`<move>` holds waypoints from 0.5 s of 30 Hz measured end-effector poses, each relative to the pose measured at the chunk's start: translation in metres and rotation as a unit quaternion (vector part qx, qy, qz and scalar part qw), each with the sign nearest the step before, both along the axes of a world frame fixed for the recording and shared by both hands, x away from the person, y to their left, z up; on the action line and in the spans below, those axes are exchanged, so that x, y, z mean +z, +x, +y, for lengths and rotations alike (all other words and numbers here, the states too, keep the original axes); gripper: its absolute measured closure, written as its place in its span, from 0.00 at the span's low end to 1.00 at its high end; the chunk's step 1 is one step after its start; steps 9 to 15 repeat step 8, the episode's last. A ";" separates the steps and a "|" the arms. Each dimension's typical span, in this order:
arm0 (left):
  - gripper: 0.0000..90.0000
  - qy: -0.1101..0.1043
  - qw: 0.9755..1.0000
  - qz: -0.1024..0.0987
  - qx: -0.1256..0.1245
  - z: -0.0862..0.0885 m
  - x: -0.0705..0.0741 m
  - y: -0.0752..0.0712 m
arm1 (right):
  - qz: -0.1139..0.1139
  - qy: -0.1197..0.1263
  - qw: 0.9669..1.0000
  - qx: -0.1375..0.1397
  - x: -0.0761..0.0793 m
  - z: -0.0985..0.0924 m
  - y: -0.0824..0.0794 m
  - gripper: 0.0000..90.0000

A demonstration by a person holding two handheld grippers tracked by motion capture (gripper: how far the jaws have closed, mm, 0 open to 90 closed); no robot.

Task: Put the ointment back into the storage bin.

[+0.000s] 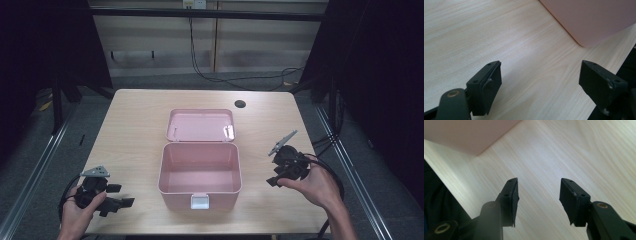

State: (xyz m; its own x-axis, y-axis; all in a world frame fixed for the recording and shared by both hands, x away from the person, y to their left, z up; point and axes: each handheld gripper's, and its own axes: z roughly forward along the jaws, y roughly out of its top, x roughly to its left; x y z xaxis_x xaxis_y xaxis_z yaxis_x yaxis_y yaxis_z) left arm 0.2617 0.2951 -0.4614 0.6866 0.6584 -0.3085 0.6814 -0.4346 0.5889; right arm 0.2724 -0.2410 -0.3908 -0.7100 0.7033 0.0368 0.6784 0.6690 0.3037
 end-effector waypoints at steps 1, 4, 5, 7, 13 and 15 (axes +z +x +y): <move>0.20 0.000 1.000 0.000 0.000 0.000 0.000 0.000 | 0.001 0.003 1.000 0.003 -0.003 -0.002 -0.001 0.55; 0.20 0.001 1.000 0.000 -0.001 0.000 0.000 0.000 | 0.004 0.002 1.000 -0.011 -0.013 -0.008 -0.003 0.54; 0.20 0.001 1.000 0.001 -0.002 0.000 0.000 0.000 | 0.006 0.002 1.000 -0.015 -0.016 -0.010 -0.003 0.53; 0.20 -0.001 1.000 0.001 0.001 0.000 0.000 -0.001 | 0.000 -0.002 1.000 -0.022 -0.020 -0.013 -0.003 0.49; 0.20 -0.002 1.000 -0.001 0.000 0.001 0.000 -0.001 | -0.004 0.001 1.000 -0.024 -0.022 -0.015 -0.002 0.48; 0.20 -0.002 1.000 -0.001 0.000 0.001 0.000 -0.001 | -0.004 0.001 1.000 -0.024 -0.022 -0.015 -0.002 0.48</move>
